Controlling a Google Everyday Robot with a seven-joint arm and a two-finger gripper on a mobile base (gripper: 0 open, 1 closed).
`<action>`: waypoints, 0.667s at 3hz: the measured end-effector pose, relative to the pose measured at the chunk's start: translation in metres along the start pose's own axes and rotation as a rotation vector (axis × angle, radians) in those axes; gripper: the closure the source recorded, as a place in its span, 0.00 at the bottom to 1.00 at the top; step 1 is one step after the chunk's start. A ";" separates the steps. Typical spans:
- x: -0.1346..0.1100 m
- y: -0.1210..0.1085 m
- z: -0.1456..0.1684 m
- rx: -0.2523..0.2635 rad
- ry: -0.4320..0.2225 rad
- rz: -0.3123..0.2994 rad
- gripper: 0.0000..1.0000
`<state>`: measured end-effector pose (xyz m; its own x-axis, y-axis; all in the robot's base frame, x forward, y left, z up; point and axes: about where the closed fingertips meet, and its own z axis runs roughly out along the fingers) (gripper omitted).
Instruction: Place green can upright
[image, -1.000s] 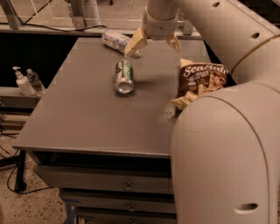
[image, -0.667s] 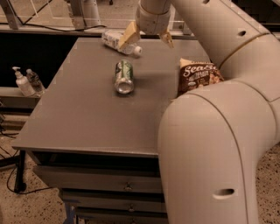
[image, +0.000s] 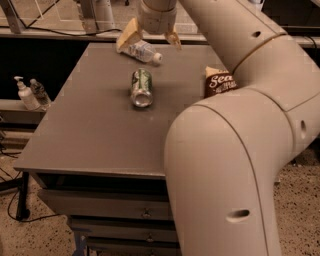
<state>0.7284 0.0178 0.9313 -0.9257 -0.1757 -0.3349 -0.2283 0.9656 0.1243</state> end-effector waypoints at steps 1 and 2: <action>0.007 0.021 0.010 0.006 0.019 0.013 0.00; 0.021 0.039 0.023 0.011 0.053 0.043 0.00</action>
Offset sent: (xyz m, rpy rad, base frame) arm -0.0492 0.0555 -0.0387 -0.0184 0.1112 -0.0723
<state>0.7063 0.0564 0.9080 -0.9493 -0.1436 -0.2796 -0.1850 0.9744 0.1275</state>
